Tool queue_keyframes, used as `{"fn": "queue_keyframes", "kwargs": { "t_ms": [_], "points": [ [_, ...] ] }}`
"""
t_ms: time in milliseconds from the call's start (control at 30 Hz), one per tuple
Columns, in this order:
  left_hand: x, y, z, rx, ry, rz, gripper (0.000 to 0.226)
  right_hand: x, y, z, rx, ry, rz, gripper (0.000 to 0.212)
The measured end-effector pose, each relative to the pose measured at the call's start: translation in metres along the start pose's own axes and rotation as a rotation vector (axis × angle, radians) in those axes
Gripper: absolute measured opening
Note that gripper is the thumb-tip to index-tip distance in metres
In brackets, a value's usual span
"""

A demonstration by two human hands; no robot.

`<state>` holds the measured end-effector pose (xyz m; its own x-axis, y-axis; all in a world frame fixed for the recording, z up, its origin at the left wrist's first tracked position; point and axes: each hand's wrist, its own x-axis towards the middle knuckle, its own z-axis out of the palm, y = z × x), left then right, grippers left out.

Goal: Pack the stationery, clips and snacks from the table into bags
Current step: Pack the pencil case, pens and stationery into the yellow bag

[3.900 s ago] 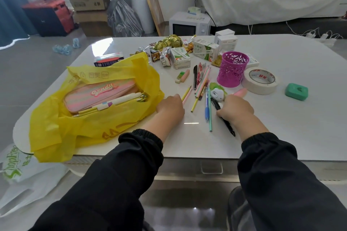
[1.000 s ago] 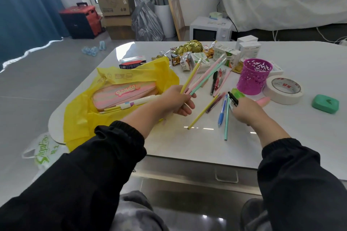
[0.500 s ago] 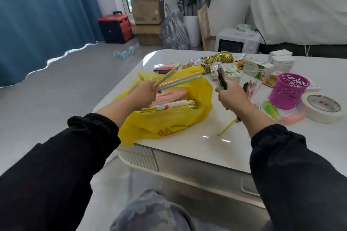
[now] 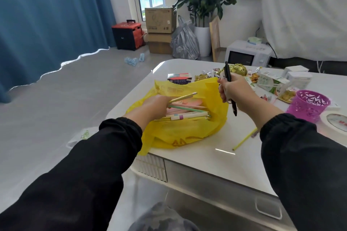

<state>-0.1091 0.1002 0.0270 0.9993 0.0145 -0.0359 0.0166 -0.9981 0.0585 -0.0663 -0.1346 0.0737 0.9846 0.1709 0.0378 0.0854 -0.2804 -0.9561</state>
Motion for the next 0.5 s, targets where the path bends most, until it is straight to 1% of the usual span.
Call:
{"fn": "queue_keyframes", "kwargs": {
  "t_ms": [167,233,300,367,500],
  "points": [
    [0.001,0.006,0.008,0.128,-0.074,0.084,0.016,0.0,-0.009,0.009,-0.06,-0.051,-0.038,0.017],
    [0.0,0.006,0.009,0.163,-0.036,0.109,0.018,-0.001,-0.013,0.013,-0.068,-0.076,-0.068,0.018],
    [-0.002,0.009,0.012,0.213,0.037,0.131,0.011,-0.001,-0.015,0.018,-0.085,-0.093,-0.108,0.019],
    [-0.003,0.014,0.016,0.242,0.08,0.168,0.011,0.0,-0.017,0.022,-0.101,-0.095,-0.145,0.018],
    [-0.004,0.015,0.025,0.17,0.055,0.241,0.036,0.005,-0.023,0.032,-0.086,-0.079,-0.184,0.014]
  ]
}}
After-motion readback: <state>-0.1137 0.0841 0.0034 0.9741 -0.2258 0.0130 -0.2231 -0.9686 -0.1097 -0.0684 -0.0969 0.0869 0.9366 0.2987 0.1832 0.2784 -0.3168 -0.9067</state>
